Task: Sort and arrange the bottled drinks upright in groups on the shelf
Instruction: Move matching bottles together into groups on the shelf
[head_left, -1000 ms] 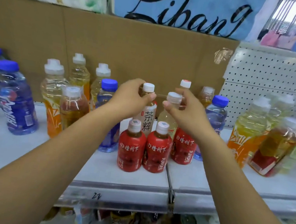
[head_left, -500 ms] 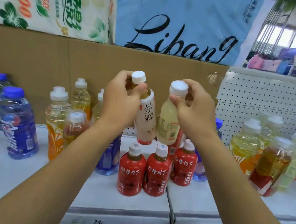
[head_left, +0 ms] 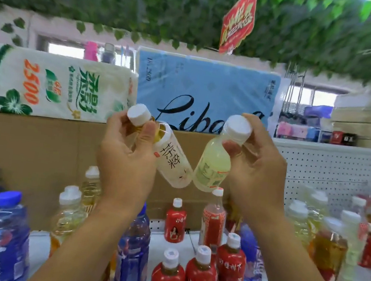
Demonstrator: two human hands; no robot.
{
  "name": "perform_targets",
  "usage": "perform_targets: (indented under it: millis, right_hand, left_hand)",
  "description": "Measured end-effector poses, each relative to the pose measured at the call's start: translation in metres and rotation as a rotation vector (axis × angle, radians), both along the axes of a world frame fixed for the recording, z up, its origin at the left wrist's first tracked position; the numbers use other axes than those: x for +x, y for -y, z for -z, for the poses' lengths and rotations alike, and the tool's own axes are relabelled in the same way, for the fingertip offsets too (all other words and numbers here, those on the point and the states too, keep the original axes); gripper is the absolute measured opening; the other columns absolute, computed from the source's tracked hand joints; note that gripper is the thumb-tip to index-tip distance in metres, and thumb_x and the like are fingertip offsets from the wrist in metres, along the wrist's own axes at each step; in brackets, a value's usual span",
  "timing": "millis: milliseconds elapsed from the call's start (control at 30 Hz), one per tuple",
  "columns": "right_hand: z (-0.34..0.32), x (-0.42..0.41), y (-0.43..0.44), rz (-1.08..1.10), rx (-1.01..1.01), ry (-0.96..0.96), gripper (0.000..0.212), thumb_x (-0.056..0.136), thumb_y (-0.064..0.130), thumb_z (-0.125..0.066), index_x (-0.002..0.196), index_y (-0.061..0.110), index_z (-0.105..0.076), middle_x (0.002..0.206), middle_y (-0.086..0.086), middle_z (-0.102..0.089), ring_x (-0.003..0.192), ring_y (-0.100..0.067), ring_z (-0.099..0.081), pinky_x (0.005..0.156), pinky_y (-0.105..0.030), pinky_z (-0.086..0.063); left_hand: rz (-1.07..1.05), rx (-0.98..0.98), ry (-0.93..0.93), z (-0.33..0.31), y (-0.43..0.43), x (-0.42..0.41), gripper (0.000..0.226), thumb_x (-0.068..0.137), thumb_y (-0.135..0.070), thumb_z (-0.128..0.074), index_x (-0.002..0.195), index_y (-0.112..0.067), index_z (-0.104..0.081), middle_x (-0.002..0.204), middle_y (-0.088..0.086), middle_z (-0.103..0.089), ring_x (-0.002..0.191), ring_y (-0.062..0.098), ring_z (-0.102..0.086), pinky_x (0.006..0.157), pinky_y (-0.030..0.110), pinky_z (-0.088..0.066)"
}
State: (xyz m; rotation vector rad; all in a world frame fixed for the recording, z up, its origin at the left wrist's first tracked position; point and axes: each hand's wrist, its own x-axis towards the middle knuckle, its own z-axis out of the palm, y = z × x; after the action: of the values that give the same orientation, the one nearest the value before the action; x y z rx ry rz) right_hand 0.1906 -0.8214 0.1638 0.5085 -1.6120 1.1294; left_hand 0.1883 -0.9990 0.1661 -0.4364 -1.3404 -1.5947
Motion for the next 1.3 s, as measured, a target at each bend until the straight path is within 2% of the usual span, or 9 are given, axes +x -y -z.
perform_targets:
  millis: [233, 433, 567, 700, 800, 900, 1033, 1167, 1300]
  right_hand:
    - [-0.007, 0.042, -0.039, 0.223, -0.121, -0.036, 0.038, 0.094, 0.017, -0.069, 0.125, 0.037, -0.058, 0.115, 0.017, -0.068, 0.111, -0.003, -0.063, 0.095, -0.029, -0.057]
    - [0.007, 0.071, -0.104, 0.416, -0.181, -0.005, 0.04, 0.094, 0.017, -0.068, 0.132, 0.027, -0.06, 0.119, 0.014, -0.067, 0.106, 0.009, -0.061, 0.087, -0.008, -0.05]
    - [0.013, 0.079, -0.164, 0.545, -0.179, 0.001, 0.032, 0.095, 0.02, -0.067, 0.126, 0.024, -0.062, 0.111, 0.012, -0.069, 0.104, 0.001, -0.061, 0.082, -0.016, -0.051]
    - [0.017, 0.077, -0.233, 0.593, -0.184, -0.006, 0.031, 0.095, 0.018, -0.068, 0.126, 0.02, -0.063, 0.106, 0.014, -0.068, 0.095, 0.008, -0.06, 0.075, -0.008, -0.045]
    - [0.017, 0.071, -0.286, 0.603, -0.174, 0.028, 0.034, 0.095, 0.025, -0.069, 0.128, 0.024, -0.062, 0.105, 0.017, -0.067, 0.094, 0.007, -0.06, 0.073, -0.01, -0.046]
    - [0.018, 0.062, -0.337, 0.602, -0.097, 0.152, 0.027, 0.095, 0.03, -0.068, 0.122, 0.028, -0.062, 0.101, 0.012, -0.067, 0.09, 0.001, -0.061, 0.068, -0.006, -0.043]
    - [0.044, 0.035, -0.389, 0.562, 0.042, 0.387, 0.023, 0.094, 0.032, -0.07, 0.114, 0.036, -0.059, 0.091, 0.022, -0.064, 0.084, 0.011, -0.059, 0.071, -0.007, -0.044]
    - [0.087, -0.002, -0.424, 0.464, 0.1, 0.565, 0.027, 0.092, 0.031, -0.072, 0.116, 0.039, -0.062, 0.09, 0.016, -0.069, 0.086, -0.005, -0.064, 0.082, -0.04, -0.055]
    - [0.117, -0.028, -0.437, 0.315, 0.107, 0.676, 0.028, 0.093, 0.028, -0.072, 0.118, 0.036, -0.063, 0.094, 0.012, -0.07, 0.089, -0.006, -0.064, 0.082, -0.038, -0.056]
  left_hand:
    - [0.163, -0.015, 0.048, -0.01, -0.027, -0.018, 0.009, 0.097, -0.028, -0.065, 0.104, -0.03, -0.06, 0.104, -0.012, -0.069, 0.098, 0.0, -0.065, 0.073, 0.007, -0.05]
    - [0.31, -0.043, 0.089, -0.003, -0.092, -0.021, 0.011, 0.097, -0.03, -0.063, 0.105, -0.033, -0.058, 0.104, -0.011, -0.068, 0.099, 0.004, -0.065, 0.07, 0.004, -0.047]
    - [0.373, -0.063, 0.119, 0.002, -0.144, -0.026, 0.018, 0.097, -0.033, -0.063, 0.113, -0.025, -0.061, 0.108, -0.009, -0.069, 0.104, 0.008, -0.066, 0.088, 0.027, -0.055]
    - [0.356, -0.056, 0.132, 0.002, -0.205, -0.035, 0.015, 0.097, -0.03, -0.064, 0.111, -0.024, -0.06, 0.105, -0.009, -0.068, 0.1, 0.008, -0.066, 0.083, 0.025, -0.054]
    - [0.322, -0.022, 0.145, 0.0, -0.25, -0.041, 0.017, 0.098, -0.032, -0.063, 0.111, -0.022, -0.061, 0.104, -0.006, -0.069, 0.098, 0.012, -0.067, 0.087, 0.038, -0.058]
    - [0.28, 0.013, 0.141, -0.009, -0.293, -0.041, 0.019, 0.099, -0.035, -0.06, 0.111, -0.021, -0.059, 0.104, -0.004, -0.068, 0.098, 0.017, -0.067, 0.088, 0.046, -0.057]
    - [0.197, 0.045, 0.104, -0.017, -0.343, -0.042, 0.019, 0.1, -0.037, -0.057, 0.111, -0.022, -0.054, 0.102, -0.005, -0.063, 0.095, 0.015, -0.063, 0.09, 0.045, -0.055]
    - [0.152, 0.037, 0.124, -0.02, -0.376, -0.05, 0.02, 0.099, -0.039, -0.056, 0.111, -0.023, -0.054, 0.106, -0.003, -0.063, 0.094, 0.014, -0.063, 0.091, 0.046, -0.055]
    - [0.127, -0.042, 0.198, -0.021, -0.403, -0.057, 0.013, 0.099, -0.036, -0.058, 0.106, -0.025, -0.056, 0.095, -0.006, -0.065, 0.083, 0.012, -0.064, 0.079, 0.038, -0.057]
